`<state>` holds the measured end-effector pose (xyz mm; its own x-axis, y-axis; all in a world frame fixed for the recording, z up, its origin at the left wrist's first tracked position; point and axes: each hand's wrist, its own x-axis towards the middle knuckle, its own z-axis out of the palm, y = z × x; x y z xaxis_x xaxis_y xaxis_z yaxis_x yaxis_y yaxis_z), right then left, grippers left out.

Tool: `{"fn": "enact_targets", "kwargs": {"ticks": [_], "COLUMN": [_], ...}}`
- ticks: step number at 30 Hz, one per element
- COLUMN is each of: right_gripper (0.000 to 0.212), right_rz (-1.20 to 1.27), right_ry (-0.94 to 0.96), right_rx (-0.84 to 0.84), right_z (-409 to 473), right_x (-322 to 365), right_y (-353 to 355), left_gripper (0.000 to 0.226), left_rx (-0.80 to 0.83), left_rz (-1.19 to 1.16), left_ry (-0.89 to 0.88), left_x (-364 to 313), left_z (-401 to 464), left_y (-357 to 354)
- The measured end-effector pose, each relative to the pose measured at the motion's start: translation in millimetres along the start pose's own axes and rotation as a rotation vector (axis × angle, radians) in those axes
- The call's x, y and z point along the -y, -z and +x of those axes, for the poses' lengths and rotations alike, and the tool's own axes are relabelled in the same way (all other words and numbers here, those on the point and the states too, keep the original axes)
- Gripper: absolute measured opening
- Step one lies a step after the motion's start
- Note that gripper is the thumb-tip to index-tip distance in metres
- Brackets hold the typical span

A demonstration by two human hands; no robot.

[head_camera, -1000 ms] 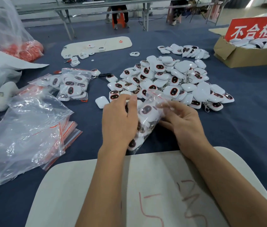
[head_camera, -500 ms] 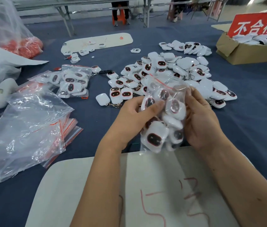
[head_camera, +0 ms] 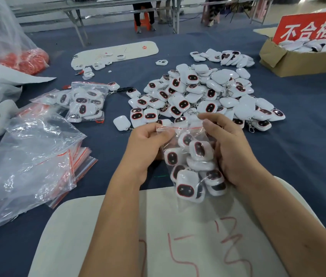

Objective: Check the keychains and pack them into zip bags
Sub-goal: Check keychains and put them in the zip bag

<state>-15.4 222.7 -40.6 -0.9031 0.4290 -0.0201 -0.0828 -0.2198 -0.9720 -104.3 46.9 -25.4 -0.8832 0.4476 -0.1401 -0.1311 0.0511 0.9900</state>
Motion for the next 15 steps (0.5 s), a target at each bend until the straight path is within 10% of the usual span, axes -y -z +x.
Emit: {"fn": "enact_targets", "kwargs": {"ticks": [3,7,15], "right_gripper": [0.056,0.015,0.017], "right_rz": [0.021,-0.083,-0.432], "right_ry": [-0.127,-0.150,0.292], "right_rx": [0.071,0.072,-0.302], "right_z": [-0.4,-3.6,1.7], "right_x": [3.6,8.1,-4.7], "right_y": [1.5,1.5,10.6], "left_gripper": [0.006,0.008,0.024], "left_rx": [0.132,0.189,0.062], "left_rz": [-0.049,-0.056,0.093], "left_ry": [0.020,0.020,-0.057], "left_x": [-1.3,0.1,6.2], "left_z": [-2.5,-3.9,0.7], "left_y": [6.5,5.9,4.3]}}
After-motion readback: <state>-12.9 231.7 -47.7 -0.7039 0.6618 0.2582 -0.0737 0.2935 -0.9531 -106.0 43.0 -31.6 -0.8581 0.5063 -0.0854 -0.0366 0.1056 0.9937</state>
